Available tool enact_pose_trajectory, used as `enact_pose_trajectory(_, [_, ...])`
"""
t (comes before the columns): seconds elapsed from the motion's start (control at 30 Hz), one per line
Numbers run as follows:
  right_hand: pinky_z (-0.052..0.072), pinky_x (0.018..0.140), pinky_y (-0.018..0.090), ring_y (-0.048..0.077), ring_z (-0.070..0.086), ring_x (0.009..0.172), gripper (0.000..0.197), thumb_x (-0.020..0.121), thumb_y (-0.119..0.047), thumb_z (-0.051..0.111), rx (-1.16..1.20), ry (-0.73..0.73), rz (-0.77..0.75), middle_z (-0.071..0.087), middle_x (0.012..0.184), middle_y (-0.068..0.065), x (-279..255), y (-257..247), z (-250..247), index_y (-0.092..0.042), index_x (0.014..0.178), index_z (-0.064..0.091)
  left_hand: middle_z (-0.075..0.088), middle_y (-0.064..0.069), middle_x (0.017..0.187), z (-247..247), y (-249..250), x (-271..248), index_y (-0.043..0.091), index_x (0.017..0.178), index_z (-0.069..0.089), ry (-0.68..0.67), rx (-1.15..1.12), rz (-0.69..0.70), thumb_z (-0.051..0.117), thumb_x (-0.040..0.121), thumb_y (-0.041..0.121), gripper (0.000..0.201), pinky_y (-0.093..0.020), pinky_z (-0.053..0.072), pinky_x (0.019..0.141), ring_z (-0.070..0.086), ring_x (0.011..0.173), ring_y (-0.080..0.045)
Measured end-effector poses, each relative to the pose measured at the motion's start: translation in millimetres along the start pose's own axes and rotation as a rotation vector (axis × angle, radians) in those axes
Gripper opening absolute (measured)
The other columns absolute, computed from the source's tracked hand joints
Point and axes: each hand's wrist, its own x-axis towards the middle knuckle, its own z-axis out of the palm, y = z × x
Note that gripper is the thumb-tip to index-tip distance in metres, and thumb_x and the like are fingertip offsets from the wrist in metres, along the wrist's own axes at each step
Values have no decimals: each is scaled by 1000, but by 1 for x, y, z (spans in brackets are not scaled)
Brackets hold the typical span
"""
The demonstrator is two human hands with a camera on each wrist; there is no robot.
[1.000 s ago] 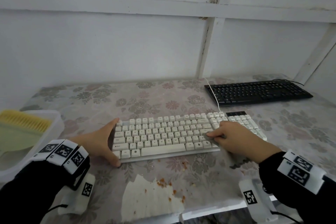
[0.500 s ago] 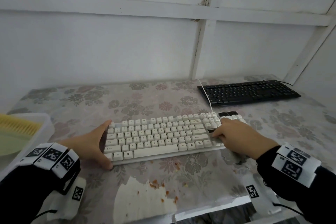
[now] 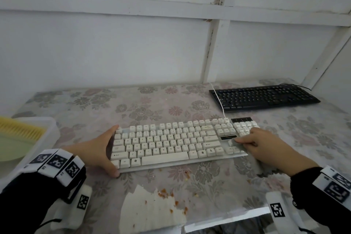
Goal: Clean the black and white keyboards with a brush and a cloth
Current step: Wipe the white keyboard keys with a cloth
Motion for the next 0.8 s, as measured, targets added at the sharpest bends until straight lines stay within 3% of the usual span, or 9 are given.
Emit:
enact_pose_trajectory(0.1, [32,60,12,1,42,70,29,97,-32,47,-49,-61,16,42,80,-13,-2,5,-6,-45,120,61,22,8,151,1,0,1,24,150,-14,-4,-1,-7,87,19,56,168,-20,26,101,28,123,-3])
enact_pose_trajectory(0.17, [34,60,10,-1,42,67,27,96,-30,51,-62,-87,19,41,73,-15,1,1,-13,-38,118,65,21,9,152,0,0,1,25,150,-14,-7,-5,-8,88,20,56,168,-21,26,102,28,124,-3])
enact_pose_trajectory(0.33, [35,64,19,5,46,74,30,95,-19,49,-90,18,76,37,75,-21,14,-11,-23,-33,113,69,20,9,153,0,-2,1,26,150,-14,-5,-19,-6,88,14,62,173,-24,26,108,27,129,-5])
enact_pose_trajectory(0.4, [36,59,12,2,49,70,29,95,-19,50,-16,-31,49,47,77,-23,14,-17,-18,-34,112,69,21,9,153,0,-3,2,26,150,-13,-3,-23,-4,89,14,62,174,-27,26,112,28,133,-7])
enact_pose_trajectory(0.5, [37,57,11,4,54,72,28,95,-21,52,-4,-92,64,59,84,-21,12,-15,-11,-33,113,69,21,10,152,0,-4,2,26,150,-13,-8,-27,-4,89,13,62,174,-29,25,113,27,133,-8])
enact_pose_trajectory(0.67, [36,60,8,-1,47,69,26,94,-23,54,-16,-109,82,51,76,-24,7,2,-18,-33,113,69,20,10,150,0,-1,0,25,150,-12,-8,-35,-2,86,9,64,176,-25,24,110,26,128,-5])
enact_pose_trajectory(0.73, [37,66,15,5,46,76,31,93,-16,51,-39,-60,131,57,90,-19,9,7,-22,-33,114,68,19,8,153,0,-1,0,26,150,-13,-11,-37,-5,87,11,63,175,-26,25,110,26,129,-6])
enact_pose_trajectory(0.8, [36,73,23,11,46,81,32,93,-16,50,-77,10,165,49,85,-18,10,11,-24,-32,115,68,19,8,154,0,0,-1,26,150,-13,-12,-37,-5,88,12,62,175,-25,25,110,27,130,-6])
